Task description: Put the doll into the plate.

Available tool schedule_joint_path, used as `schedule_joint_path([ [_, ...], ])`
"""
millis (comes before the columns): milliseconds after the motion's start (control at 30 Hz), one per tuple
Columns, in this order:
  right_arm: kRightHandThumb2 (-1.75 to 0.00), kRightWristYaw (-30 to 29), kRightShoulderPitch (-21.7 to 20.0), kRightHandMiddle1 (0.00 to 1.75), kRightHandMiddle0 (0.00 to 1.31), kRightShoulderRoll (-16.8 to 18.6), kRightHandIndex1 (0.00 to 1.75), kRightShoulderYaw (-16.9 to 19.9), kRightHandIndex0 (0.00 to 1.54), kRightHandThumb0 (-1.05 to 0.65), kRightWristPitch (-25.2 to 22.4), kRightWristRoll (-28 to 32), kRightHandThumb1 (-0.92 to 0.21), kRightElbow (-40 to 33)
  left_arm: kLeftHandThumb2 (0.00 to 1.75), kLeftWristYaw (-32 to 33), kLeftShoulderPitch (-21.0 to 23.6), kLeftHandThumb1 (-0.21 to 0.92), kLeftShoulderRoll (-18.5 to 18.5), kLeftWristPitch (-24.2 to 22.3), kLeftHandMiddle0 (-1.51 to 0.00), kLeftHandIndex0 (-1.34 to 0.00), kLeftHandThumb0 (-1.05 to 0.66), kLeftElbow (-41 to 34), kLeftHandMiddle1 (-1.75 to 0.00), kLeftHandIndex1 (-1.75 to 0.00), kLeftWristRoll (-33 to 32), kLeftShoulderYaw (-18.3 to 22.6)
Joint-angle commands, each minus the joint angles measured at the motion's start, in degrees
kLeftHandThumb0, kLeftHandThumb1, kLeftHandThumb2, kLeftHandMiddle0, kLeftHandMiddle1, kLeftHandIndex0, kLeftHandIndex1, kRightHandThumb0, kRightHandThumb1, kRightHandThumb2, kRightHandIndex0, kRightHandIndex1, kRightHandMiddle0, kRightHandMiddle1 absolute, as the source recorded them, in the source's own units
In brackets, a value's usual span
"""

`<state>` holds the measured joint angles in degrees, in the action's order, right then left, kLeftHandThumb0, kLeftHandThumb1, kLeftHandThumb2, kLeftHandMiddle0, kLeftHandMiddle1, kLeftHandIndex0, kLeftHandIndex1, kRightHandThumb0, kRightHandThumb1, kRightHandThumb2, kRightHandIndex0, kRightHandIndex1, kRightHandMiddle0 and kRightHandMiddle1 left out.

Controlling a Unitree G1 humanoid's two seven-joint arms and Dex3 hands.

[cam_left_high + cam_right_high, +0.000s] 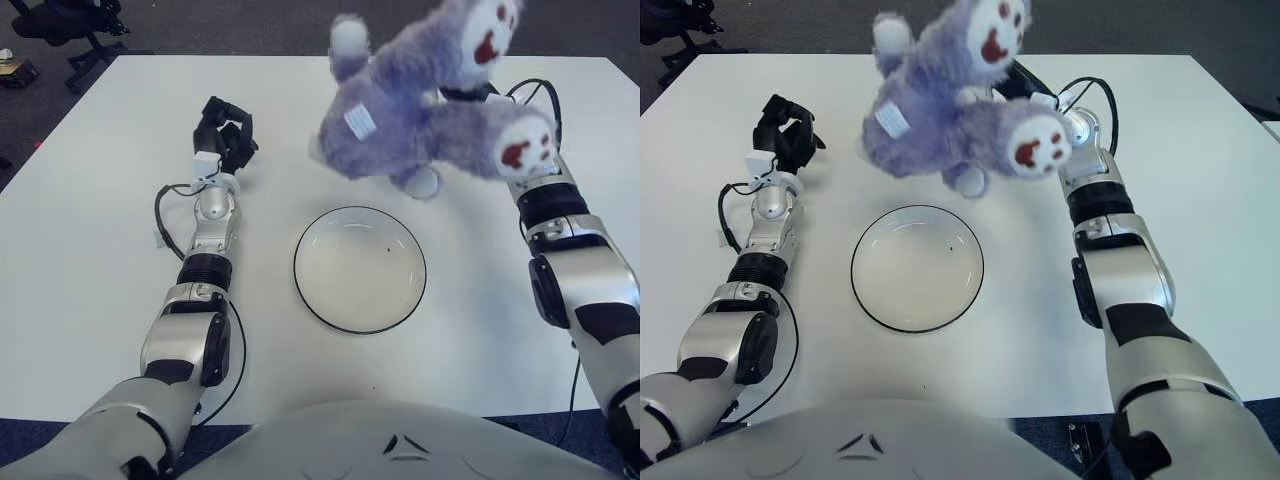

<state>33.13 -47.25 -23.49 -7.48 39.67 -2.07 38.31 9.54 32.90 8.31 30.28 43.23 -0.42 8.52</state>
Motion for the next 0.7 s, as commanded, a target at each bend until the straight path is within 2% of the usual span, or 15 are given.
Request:
schedule_joint_path([
  [0, -1.12, 1.59, 1.91, 1.75, 0.60, -0.79, 1.75, 1.16, 0.49, 0.42, -0.51, 2.54, -0.46, -4.08, 0.43, -0.76, -0.64, 0.92, 0.53, 0.04, -0.82, -0.51, -0.29, 0.42, -1.75, -1.75, 0.63, -0.26],
  [100, -1.12, 2.95, 3.65, 1.75, 0.62, -1.25, 1.75, 1.26, 0.49, 0.42, 0.70, 3.32, -0.46, -6.46, 0.42, -0.96, -0.64, 0.92, 0.54, 0.07, -0.82, -0.51, -0.28, 0.51, -1.75, -1.75, 0.73, -0.20],
  [133, -1.04, 3.20, 3.96, 1.75, 0.63, -1.33, 1.75, 1.31, 0.56, 0.34, 0.87, 3.41, -0.48, -6.93, 0.42, -1.02, -0.62, 0.92, 0.55, 0.07, -0.82, -0.51, -0.28, 0.52, -1.75, -1.75, 0.74, -0.15],
  [200, -0.70, 3.67, 4.89, 1.75, 0.66, -1.59, 1.75, 1.46, 0.75, 0.14, 1.40, 3.50, -0.60, -8.12, 0.41, -1.17, -0.63, 0.92, 0.55, 0.09, -0.83, -0.51, -0.28, 0.52, -1.75, -1.75, 0.78, -0.09],
  [233, -0.60, 3.81, 5.15, 1.75, 0.67, -1.63, 1.75, 1.54, 0.80, 0.09, 1.45, 3.50, -0.64, -8.49, 0.41, -1.21, -0.63, 0.92, 0.54, 0.09, -0.83, -0.51, -0.28, 0.51, -1.75, -1.75, 0.81, -0.06],
  [333, -0.44, 4.31, 7.39, 1.75, 0.68, -2.02, 1.75, 1.84, 0.85, 0.02, 1.42, 3.92, -0.70, -11.61, 0.41, -1.39, -0.68, 0.92, 0.52, 0.21, -0.83, -0.50, -0.28, 0.54, -1.75, -1.75, 0.88, -0.02],
  [433, -0.33, 4.92, 9.76, 1.75, 0.69, -2.60, 1.75, 1.98, 0.87, -0.02, 0.63, 4.51, -0.76, -15.26, 0.41, -1.64, -0.70, 0.92, 0.53, 0.39, -0.84, -0.50, -0.28, 0.68, -1.75, -1.75, 0.93, -0.01],
  [533, -0.26, 5.70, 11.12, 1.75, 0.68, -3.07, 1.75, 1.83, 0.88, -0.04, -0.71, 5.12, -0.80, -17.85, 0.51, -1.88, -0.72, 0.88, 0.56, 0.62, -0.82, -0.34, -0.33, 0.82, -1.75, -1.73, 0.94, 0.00],
  [667, -0.23, 6.69, 12.23, 1.75, 0.68, -3.88, 1.75, 1.66, 0.88, -0.05, -1.02, 4.77, -0.83, -19.79, 0.55, -2.14, -0.76, 0.86, 0.54, 0.84, -0.82, -0.30, -0.35, 0.93, -1.75, -1.71, 0.96, 0.00],
])
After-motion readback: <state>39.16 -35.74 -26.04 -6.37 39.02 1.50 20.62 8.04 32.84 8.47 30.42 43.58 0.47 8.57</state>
